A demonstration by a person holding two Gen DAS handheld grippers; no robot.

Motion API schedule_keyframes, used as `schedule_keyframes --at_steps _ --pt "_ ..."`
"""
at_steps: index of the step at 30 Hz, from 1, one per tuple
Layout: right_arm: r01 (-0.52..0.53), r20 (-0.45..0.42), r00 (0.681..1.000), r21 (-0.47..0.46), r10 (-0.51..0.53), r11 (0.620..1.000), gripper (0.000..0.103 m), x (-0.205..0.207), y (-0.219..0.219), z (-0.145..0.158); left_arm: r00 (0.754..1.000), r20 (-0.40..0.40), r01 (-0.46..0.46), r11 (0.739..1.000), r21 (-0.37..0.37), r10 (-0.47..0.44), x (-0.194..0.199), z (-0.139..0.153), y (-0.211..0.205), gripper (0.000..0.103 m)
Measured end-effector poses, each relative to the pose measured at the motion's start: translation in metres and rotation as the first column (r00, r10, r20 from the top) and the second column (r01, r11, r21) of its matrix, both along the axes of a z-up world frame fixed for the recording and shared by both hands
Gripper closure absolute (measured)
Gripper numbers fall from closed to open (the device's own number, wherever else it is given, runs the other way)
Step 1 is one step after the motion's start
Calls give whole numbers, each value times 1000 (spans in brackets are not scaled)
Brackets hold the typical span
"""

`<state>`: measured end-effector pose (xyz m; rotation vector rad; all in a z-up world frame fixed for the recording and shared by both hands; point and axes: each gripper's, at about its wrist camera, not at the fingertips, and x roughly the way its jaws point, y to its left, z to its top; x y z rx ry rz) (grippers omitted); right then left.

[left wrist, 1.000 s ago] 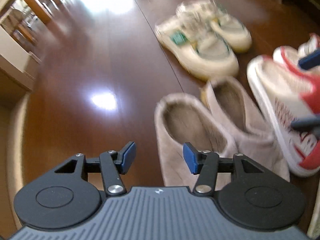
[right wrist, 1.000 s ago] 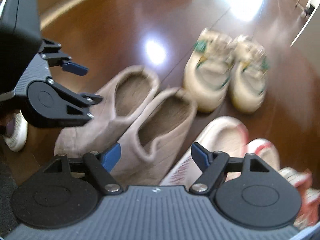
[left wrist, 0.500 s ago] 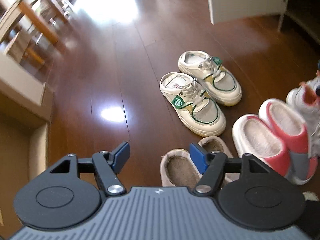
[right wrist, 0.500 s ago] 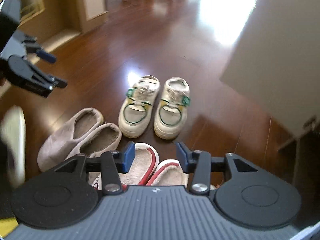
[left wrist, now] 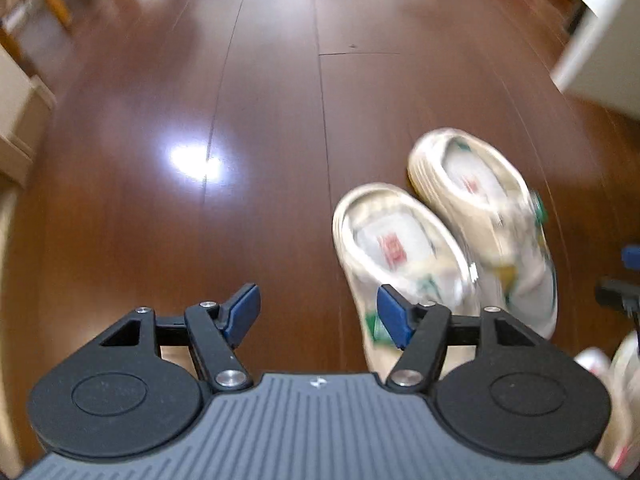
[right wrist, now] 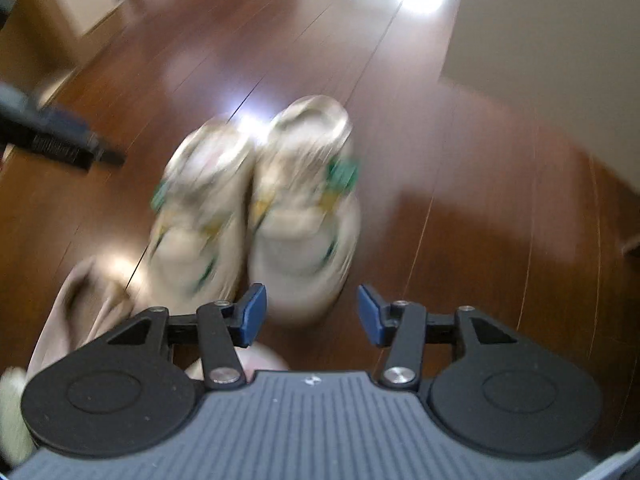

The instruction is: Organize scattered shoes

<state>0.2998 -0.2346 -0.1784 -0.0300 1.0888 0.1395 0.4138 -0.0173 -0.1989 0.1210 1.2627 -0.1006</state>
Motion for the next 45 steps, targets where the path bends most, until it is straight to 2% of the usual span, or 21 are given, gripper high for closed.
schedule_keyframes --at_steps 2,4,6,10,11,12,13,14,18,20,24,25,28,29,31,33,36,39,40,42,45 --pt "59 60 996 41 -61 997 52 26 -5 -3 998 -20 -62 998 -18 62 21 -21 9 37" --pt "129 60 989 131 -137 983 45 58 -10 -18 994 -52 -103 994 -48 100 27 -34 14 37" --pt "185 15 982 138 -188 973 45 76 -10 -38 986 -94 -145 982 -119 134 30 -51 20 37" --pt "232 -61 972 144 -226 962 47 99 -8 -76 993 -79 -101 987 -128 91 30 -62 11 37" --pt "229 -67 973 148 -221 962 69 100 -8 -78 994 -75 -84 989 -125 75 31 -66 7 38" --pt "218 -90 975 165 -205 962 75 102 -7 -86 995 -74 -73 990 -124 64 31 -69 4 40" --pt "219 -105 974 187 -202 958 77 100 -7 -90 995 -78 -72 989 -130 62 30 -73 1 44" --pt "224 -104 972 174 -209 959 81 98 -6 -90 995 -75 -70 988 -141 60 29 -77 -3 45" --pt "274 -123 958 149 -257 950 82 78 -11 -90 999 -32 -40 985 -171 35 29 -78 -20 50" --pt "263 -117 962 140 -247 955 82 65 -15 -90 999 -27 -43 985 -165 39 34 -78 -30 51" --pt "172 -67 984 143 -164 975 82 47 -20 -86 999 -1 -32 985 -171 32 35 -80 -42 51" --pt "122 -41 992 147 -118 981 82 41 -18 -86 1000 10 -24 985 -172 26 35 -80 -45 51" --pt "28 4 1000 145 -28 989 82 29 -8 -86 998 61 1 984 -180 10 32 -75 -56 51" --pt "24 -1 1000 135 -24 991 82 28 -6 -86 997 82 9 984 -179 5 30 -71 -58 52" --pt "57 -7 998 125 -57 990 79 28 -7 -83 993 117 28 987 -157 -10 24 -62 -57 51" --pt "157 1 987 135 -159 978 56 19 -13 -73 989 150 43 989 -139 -21 15 -49 -50 51" --pt "162 29 985 180 -169 970 56 -1 -12 -57 980 186 87 989 -124 -63 -16 -30 -32 50" --pt "73 -21 997 252 -69 965 59 -56 10 -50 987 149 85 989 -120 -67 -54 -33 -4 50" --pt "61 -62 997 269 -46 961 61 -68 19 -57 990 128 78 989 -126 -61 -58 -35 4 50" --pt "44 -142 990 305 0 951 72 -92 36 -71 996 78 60 989 -133 -50 -67 -44 21 50" --pt "46 -194 981 314 16 948 76 -108 60 -93 998 33 51 992 -115 -47 -72 -62 23 50"
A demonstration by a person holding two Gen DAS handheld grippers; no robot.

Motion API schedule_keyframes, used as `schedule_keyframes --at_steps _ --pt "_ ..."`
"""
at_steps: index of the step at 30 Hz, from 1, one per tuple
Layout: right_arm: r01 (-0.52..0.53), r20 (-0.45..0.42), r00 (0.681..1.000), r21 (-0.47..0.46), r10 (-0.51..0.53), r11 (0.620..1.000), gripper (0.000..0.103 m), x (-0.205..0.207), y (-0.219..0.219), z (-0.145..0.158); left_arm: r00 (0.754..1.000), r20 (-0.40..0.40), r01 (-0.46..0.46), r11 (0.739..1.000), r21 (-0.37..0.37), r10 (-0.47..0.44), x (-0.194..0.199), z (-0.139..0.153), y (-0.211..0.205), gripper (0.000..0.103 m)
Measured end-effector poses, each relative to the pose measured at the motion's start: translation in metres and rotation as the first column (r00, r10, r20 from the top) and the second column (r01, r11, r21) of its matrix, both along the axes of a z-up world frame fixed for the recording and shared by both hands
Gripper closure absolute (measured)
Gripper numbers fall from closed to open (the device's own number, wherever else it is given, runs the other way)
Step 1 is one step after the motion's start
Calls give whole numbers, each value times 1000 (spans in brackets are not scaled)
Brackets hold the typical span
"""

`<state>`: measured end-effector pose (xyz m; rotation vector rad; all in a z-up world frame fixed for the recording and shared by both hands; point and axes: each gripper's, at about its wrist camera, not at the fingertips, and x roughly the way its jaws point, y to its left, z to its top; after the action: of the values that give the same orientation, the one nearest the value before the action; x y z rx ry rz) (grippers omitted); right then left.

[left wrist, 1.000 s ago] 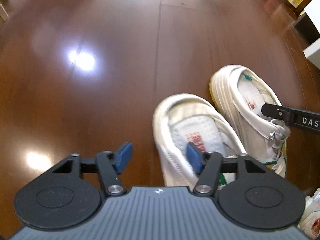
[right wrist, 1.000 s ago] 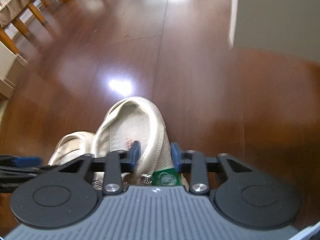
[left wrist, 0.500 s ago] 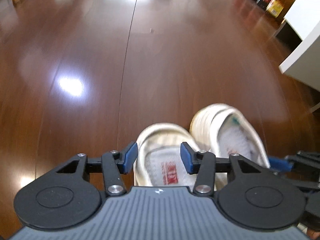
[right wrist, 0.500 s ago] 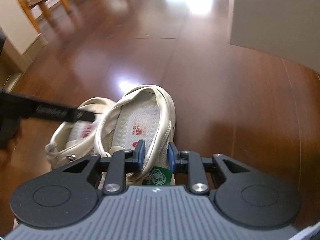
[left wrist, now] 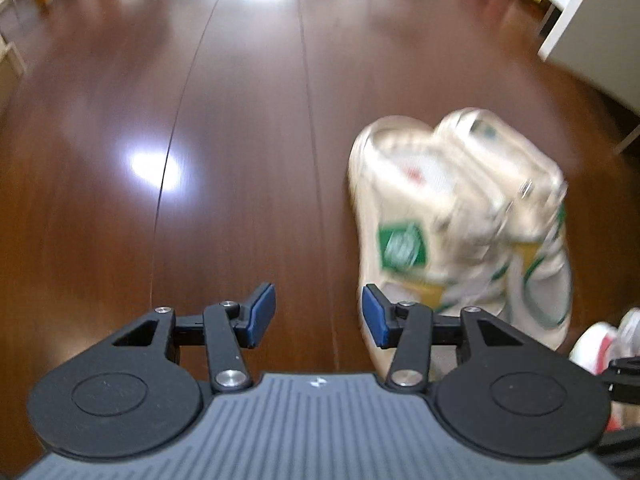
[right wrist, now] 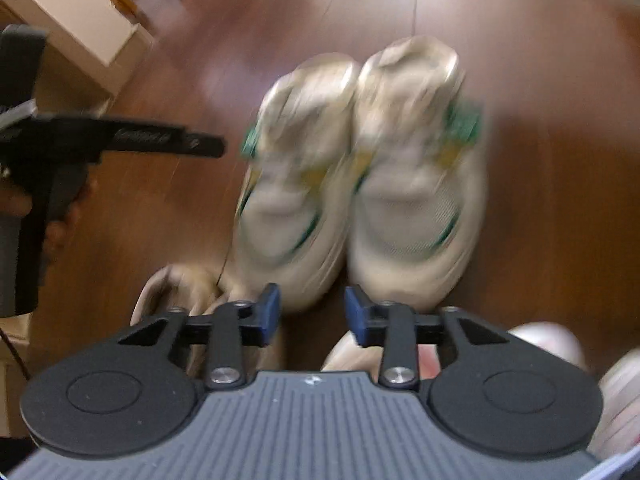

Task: Organize scattered shoes
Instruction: 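Set the sneakers down beside the beige slippers and open the left tool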

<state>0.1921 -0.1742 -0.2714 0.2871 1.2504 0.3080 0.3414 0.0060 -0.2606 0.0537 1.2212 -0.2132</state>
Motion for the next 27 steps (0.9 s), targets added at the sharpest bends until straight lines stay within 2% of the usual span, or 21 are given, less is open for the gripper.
schedule_keyframes --at_steps 3,6,9,19,23,27 --pt "4 -4 1000 -37 -4 999 76 9 13 -8 999 3 32 999 28 -32 1 -8 -8 50" --pt "20 -60 998 1 -20 1000 76 24 15 -23 998 24 62 995 77 -64 5 -14 -23 50" --pt "21 -57 998 -9 -21 1000 76 29 17 -31 994 51 86 990 108 -92 10 -14 -20 50" --pt "86 -58 995 18 -85 996 76 35 12 -41 993 71 86 983 160 -98 34 -22 -39 51" --pt "89 -32 996 -1 -89 996 76 38 12 -38 993 76 75 985 153 -88 48 -26 -48 51" --pt "0 32 999 -107 4 994 77 38 29 -35 998 53 23 993 113 -30 54 -27 -36 51"
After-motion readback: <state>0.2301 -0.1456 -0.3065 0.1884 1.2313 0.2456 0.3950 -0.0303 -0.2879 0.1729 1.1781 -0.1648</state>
